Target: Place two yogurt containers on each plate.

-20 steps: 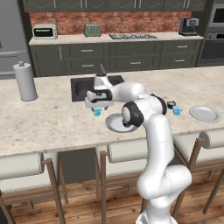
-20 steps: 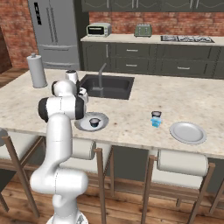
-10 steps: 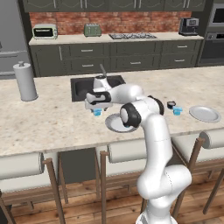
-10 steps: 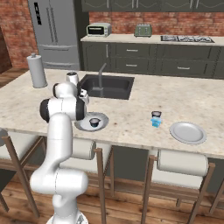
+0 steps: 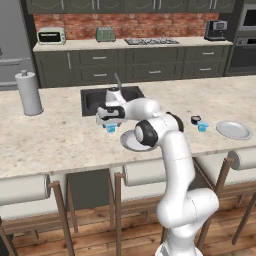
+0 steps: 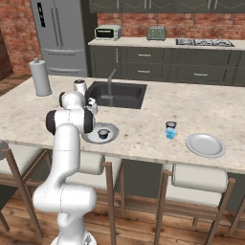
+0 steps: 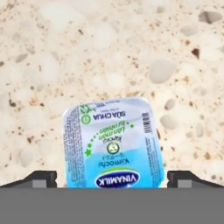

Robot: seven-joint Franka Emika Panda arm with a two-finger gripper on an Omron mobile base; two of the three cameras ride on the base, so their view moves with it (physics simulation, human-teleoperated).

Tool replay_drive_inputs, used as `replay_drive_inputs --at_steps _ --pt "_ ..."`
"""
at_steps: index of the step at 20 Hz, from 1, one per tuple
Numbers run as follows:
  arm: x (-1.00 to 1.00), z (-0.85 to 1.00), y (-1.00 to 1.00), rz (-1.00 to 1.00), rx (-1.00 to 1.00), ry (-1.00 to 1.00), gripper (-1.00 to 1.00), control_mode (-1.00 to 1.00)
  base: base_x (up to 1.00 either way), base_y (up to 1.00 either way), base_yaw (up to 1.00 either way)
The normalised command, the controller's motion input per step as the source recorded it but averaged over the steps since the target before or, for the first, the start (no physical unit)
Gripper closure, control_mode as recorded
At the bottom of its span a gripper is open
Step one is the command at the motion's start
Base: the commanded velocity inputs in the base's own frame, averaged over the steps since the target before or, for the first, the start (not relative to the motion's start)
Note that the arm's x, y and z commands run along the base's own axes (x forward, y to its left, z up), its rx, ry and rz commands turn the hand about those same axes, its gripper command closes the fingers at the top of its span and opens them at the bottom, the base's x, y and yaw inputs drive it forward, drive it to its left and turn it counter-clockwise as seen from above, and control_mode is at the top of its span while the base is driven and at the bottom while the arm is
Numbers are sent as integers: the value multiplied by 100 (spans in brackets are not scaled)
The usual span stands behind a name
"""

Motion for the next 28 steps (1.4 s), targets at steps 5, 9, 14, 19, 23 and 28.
replay_drive_inputs --at_steps 5,9,14,19,23,28 --pt "28 -8 1 0 0 0 -100 -100 0 0 0" --pt "27 -5 0 0 0 0 -100 -100 0 0 0" --pt "14 0 0 0 0 0 -100 -100 0 0 0" --pt "0 -1 1 0 0 0 -100 -100 0 0 0" --pt "-3 -6 0 0 0 0 -100 -100 0 0 0" --pt "-6 -8 0 0 0 0 -100 -100 0 0 0"
